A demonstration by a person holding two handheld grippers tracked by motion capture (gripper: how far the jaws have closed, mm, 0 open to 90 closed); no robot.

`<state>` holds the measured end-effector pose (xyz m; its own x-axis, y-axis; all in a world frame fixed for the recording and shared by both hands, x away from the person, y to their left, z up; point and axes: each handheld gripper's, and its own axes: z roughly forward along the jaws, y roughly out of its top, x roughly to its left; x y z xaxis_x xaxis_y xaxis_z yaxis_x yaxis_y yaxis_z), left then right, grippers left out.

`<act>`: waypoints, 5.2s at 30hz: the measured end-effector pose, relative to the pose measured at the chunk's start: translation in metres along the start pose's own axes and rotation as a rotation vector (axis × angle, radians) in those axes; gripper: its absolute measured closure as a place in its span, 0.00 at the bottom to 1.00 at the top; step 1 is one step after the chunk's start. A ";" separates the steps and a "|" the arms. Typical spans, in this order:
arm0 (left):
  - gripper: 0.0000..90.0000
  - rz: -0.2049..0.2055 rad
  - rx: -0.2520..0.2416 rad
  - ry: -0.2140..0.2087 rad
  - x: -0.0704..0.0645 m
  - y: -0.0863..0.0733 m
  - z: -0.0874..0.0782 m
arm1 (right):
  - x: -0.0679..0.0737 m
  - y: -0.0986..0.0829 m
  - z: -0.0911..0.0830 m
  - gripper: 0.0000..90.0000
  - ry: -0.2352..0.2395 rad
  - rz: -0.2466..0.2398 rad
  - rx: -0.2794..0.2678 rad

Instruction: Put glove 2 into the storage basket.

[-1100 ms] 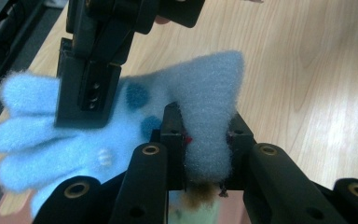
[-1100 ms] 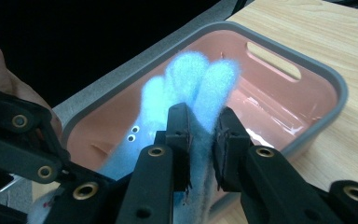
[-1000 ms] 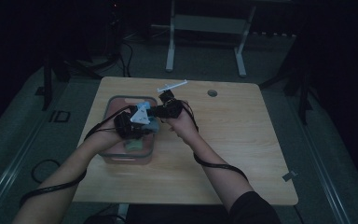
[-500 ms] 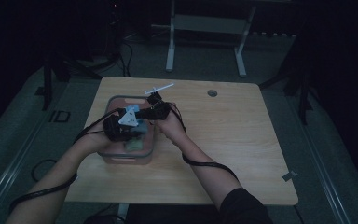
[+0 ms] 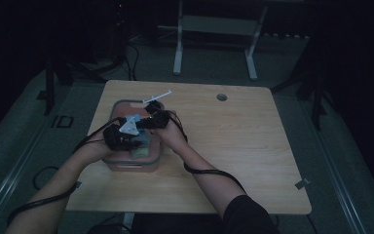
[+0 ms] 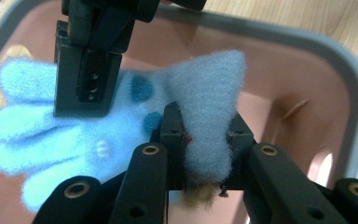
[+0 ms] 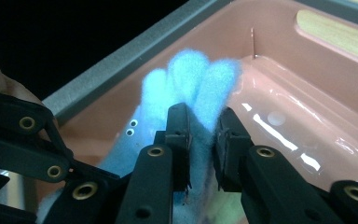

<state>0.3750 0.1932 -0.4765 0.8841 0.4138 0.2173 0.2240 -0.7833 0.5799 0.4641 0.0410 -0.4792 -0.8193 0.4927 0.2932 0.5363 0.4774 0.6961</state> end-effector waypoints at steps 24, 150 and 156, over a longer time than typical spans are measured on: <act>0.66 -0.069 0.015 -0.043 0.003 -0.009 0.018 | -0.011 -0.007 -0.003 0.67 -0.018 0.026 0.027; 0.02 0.040 -0.230 -0.338 -0.136 0.120 0.124 | -0.095 -0.196 -0.158 0.21 -0.088 -0.016 -0.053; 0.02 0.048 -0.225 -0.334 -0.139 0.117 0.130 | -0.094 -0.203 -0.156 0.21 -0.104 -0.023 -0.053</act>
<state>0.3319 -0.0165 -0.5413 0.9842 0.1770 0.0030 0.1167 -0.6616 0.7407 0.4012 -0.2158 -0.5456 -0.8043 0.5561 0.2096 0.5040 0.4512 0.7365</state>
